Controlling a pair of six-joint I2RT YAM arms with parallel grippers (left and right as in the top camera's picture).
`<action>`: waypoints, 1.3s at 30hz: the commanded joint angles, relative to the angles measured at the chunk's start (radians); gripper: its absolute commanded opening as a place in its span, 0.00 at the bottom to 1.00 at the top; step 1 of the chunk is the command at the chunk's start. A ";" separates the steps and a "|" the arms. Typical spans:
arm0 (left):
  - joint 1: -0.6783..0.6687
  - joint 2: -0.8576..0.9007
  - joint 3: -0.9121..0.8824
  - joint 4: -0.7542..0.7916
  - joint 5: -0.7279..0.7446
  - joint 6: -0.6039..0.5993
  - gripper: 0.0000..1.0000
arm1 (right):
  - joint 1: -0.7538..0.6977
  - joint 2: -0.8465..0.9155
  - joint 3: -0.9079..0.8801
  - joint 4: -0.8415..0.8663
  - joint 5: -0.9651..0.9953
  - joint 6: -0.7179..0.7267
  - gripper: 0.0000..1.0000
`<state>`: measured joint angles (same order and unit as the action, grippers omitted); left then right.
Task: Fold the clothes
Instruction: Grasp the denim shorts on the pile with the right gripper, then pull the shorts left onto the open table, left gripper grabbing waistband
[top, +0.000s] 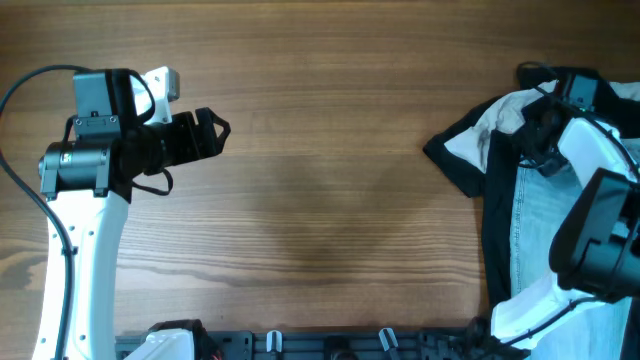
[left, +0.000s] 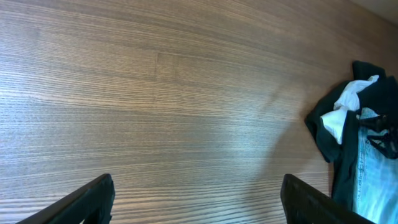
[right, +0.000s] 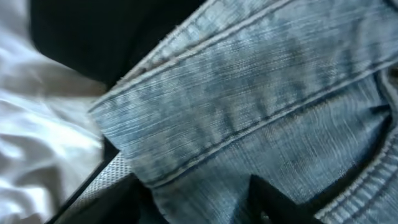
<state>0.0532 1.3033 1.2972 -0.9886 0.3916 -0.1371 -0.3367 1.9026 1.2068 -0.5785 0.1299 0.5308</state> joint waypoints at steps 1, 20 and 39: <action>-0.006 -0.008 0.019 -0.004 0.020 -0.002 0.85 | 0.008 0.010 0.018 0.002 0.021 -0.009 0.13; 0.002 -0.121 0.125 -0.034 -0.055 -0.002 0.88 | 0.705 -0.505 0.071 -0.093 -0.452 -0.283 0.09; -0.435 0.412 0.147 0.138 -0.072 0.100 1.00 | 0.681 -0.941 0.111 -0.298 0.092 0.082 0.80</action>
<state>-0.3351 1.6211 1.4418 -0.8944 0.3099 -0.0696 0.3729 1.0023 1.3003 -0.8482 0.2001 0.5884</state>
